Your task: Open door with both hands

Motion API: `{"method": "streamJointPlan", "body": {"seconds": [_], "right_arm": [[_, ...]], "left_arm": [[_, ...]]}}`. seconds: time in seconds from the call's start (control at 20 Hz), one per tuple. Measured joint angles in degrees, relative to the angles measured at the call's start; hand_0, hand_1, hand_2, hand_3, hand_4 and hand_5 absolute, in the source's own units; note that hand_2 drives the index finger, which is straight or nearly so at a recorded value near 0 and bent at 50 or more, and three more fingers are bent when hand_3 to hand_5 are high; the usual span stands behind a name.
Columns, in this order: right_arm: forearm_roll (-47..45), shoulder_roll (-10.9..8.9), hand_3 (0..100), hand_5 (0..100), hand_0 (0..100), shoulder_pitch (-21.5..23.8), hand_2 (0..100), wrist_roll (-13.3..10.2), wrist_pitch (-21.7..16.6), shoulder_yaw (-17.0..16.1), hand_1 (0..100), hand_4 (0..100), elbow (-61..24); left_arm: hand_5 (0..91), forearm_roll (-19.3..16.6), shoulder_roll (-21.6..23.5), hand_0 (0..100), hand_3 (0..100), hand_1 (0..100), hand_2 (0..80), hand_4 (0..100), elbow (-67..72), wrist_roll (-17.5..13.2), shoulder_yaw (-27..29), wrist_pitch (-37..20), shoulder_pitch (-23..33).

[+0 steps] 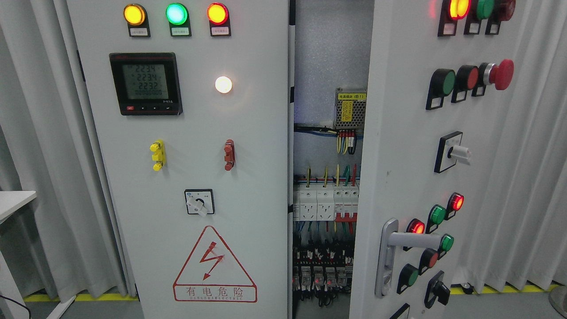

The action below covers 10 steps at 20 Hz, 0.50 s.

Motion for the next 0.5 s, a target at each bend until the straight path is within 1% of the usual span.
{"method": "streamJointPlan", "body": {"seconds": [0.25, 0.5], "right_arm": [[0.0, 0.0, 0, 0, 22, 0.0, 0, 0.0, 0.0, 0.0, 0, 0, 0.0], [0.0, 0.0, 0, 0, 22, 0.0, 0, 0.0, 0.0, 0.0, 0, 0, 0.0]], "left_arm": [[0.0, 0.6, 6.1, 29, 3, 0, 2.8, 3, -12.7, -0.3, -5.9, -2.9, 2.3], [0.0, 2.3, 12.7, 29, 3, 0, 2.8, 3, -25.2, -0.4, -10.2, -5.4, 3.6]]}}
